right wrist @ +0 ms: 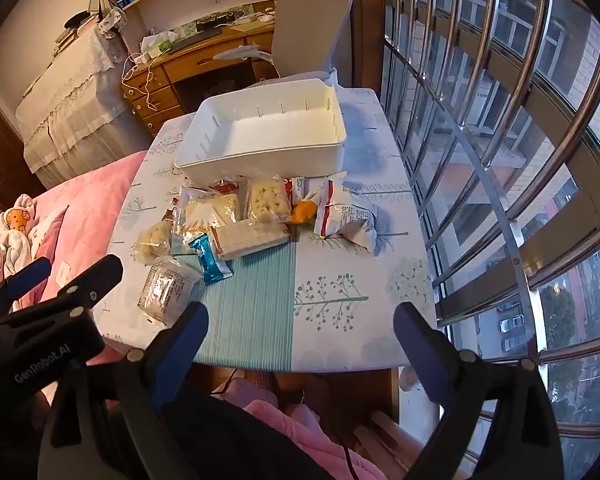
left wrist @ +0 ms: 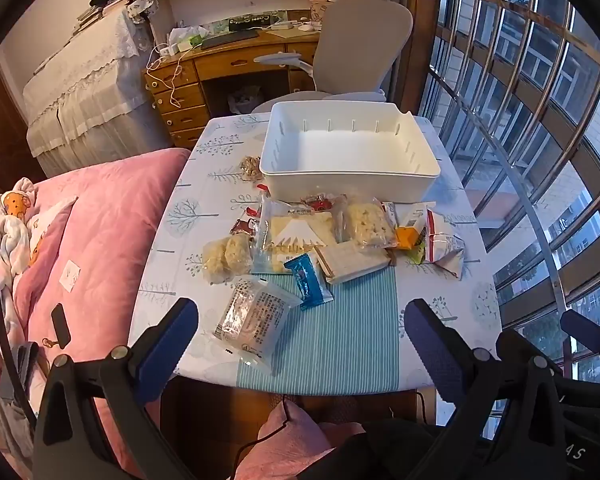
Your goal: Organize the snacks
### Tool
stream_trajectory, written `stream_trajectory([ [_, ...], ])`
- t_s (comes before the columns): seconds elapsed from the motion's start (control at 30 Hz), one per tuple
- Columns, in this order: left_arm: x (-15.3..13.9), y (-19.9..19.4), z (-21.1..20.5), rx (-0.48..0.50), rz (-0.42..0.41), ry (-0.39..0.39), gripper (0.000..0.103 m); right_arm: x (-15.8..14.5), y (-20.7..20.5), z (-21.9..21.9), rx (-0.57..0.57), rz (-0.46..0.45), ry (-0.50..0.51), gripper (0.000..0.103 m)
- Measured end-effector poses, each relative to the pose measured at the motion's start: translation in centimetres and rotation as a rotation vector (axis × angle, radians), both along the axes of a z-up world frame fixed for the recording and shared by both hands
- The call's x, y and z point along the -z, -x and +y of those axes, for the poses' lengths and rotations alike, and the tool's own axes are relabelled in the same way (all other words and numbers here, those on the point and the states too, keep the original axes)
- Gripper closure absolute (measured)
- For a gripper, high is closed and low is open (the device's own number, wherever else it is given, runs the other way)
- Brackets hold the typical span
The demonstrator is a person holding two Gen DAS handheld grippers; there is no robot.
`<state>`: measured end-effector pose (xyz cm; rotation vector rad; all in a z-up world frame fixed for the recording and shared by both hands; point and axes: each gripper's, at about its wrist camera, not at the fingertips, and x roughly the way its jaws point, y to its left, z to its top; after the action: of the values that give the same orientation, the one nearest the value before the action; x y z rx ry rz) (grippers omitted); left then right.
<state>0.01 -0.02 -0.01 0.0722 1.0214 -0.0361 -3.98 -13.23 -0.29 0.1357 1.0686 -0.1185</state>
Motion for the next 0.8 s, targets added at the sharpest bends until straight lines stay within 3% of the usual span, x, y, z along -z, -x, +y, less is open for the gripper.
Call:
stream_trajectory([
  [0.8,0.3,-0.1,-0.4,0.007,0.013,0.044,0.003,0.2,0.4,-0.7,0.009,-0.004,0.003,0.008],
])
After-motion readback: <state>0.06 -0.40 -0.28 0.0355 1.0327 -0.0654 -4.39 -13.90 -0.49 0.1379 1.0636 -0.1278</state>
